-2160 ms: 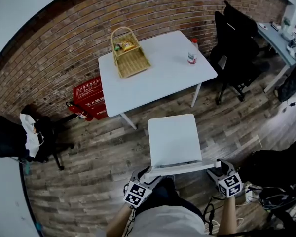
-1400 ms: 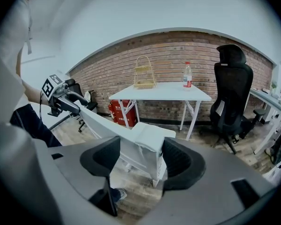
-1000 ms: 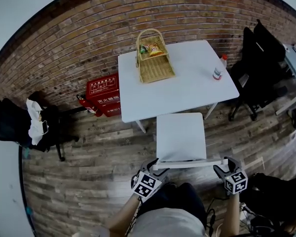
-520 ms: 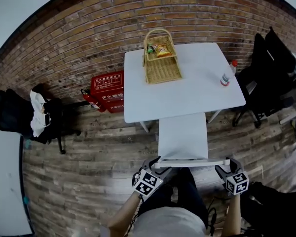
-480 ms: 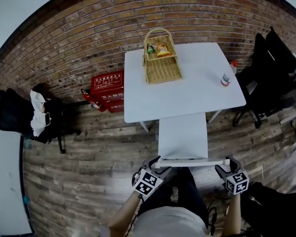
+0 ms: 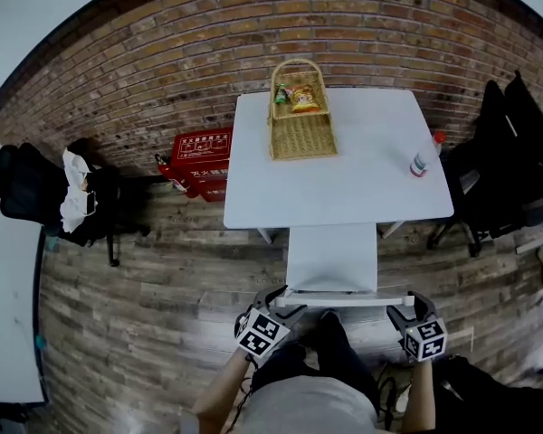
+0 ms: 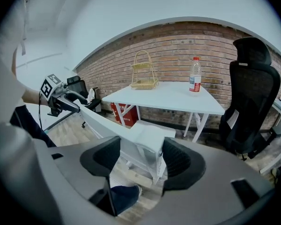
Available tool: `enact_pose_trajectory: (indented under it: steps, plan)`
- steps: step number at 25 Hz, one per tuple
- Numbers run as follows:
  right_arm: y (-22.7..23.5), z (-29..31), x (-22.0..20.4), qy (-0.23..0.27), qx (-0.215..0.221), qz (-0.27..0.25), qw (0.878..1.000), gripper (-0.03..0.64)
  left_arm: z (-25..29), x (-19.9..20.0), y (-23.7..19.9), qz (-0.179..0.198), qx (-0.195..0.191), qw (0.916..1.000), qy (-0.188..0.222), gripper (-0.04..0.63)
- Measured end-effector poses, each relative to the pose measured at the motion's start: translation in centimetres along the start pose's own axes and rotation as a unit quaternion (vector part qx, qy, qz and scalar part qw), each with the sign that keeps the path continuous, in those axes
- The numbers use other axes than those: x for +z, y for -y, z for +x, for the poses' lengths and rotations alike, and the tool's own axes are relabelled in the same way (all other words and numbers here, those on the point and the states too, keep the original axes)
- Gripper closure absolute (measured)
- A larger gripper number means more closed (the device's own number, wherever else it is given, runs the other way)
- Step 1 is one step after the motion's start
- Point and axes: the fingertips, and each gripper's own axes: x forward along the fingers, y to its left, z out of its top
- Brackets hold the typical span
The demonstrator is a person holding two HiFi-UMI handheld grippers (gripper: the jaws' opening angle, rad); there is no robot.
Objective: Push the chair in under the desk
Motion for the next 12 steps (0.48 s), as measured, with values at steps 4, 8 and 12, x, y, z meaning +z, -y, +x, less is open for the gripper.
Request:
enact_pose_trajectory:
  steps: [4,8,12]
  plan:
    - [1.1,0.6,1.1,-0.010,0.011,-0.007,1.000,0.324,0.9,0.8,-0.4,-0.005,0.007,1.0000,0.001,0.305]
    - [1.9,1.3,1.9,-0.019,0.022,-0.015,0.999,0.324,1.4,1.2,-1.0,-0.013,0.012,0.9998,-0.002,0.305]
    - [2.8,2.2,2.6,-0.021,0.028,-0.020,0.999,0.324,1.8,2.1,-1.5,-0.016,0.017,0.9997,0.002,0.305]
